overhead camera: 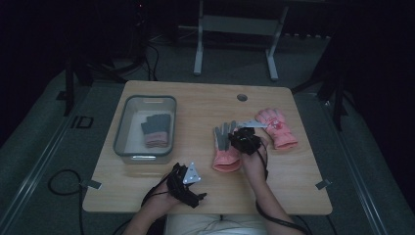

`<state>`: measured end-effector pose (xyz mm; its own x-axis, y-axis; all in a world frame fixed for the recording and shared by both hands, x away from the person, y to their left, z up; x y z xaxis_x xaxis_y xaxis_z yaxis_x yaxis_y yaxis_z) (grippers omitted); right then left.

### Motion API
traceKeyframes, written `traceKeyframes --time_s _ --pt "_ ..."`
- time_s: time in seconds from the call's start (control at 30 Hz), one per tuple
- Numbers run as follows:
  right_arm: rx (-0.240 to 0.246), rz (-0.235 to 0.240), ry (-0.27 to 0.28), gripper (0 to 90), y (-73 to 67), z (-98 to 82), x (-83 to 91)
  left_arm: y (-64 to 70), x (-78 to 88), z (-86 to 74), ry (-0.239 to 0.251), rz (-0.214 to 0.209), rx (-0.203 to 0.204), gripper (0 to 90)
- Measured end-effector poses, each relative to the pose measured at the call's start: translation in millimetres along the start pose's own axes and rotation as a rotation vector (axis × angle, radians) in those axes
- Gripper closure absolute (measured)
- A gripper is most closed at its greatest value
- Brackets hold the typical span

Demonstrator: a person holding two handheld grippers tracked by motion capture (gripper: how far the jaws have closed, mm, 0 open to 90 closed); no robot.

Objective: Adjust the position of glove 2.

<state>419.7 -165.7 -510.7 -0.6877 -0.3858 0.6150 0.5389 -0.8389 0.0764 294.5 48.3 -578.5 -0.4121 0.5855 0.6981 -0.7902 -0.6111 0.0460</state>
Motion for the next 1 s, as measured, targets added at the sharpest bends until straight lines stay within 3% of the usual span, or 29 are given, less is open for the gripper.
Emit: traceKeyframes --time_s 0.07,0.1,0.2,0.33,0.53,0.67,0.8,1.0 --pt "0.011 -0.015 0.005 70.7 5.7 -0.2 4.1 0.0 0.0 0.0 0.0 0.0 0.0 2.2" --pt "0.061 -0.039 0.013 67.3 23.9 -0.9 15.7 0.1 0.3 0.1 -0.002 0.001 -0.002 2.2" --pt "0.11 -0.071 0.022 65.7 54.2 -3.3 29.8 0.1 0.2 0.0 -0.005 0.002 -0.005 2.2" --pt "0.123 -0.109 0.011 66.5 92.6 -9.3 42.0 -0.2 1.0 0.1 0.002 0.002 0.002 2.2" --pt "0.106 -0.101 -0.008 63.2 140.9 -13.7 43.8 2.4 0.5 0.8 0.006 0.014 -0.019 2.2" --pt "0.107 -0.117 -0.026 60.9 155.7 -14.4 39.7 1.7 0.6 0.6 0.008 0.01 -0.015 2.2" --pt "0.098 -0.166 -0.07 57.6 173.5 -15.6 28.0 0.4 1.3 0.1 0.008 0.011 -0.011 2.2" --pt "0.093 -0.163 -0.098 54.6 184.4 -15.2 9.7 0.0 1.0 0.1 0.009 0.009 -0.015 2.2"
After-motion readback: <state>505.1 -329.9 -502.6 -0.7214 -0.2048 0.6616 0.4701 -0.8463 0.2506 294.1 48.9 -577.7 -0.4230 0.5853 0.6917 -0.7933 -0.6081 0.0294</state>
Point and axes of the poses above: each handheld gripper's, and its own axes: x roughly backward along the jaws, z roughly out of its top, y roughly to its right, the point moved 3 cm from there along -x, roughly forward along the jaws, and after that the axes turned 10 degrees about x, right-handed, at the moved point
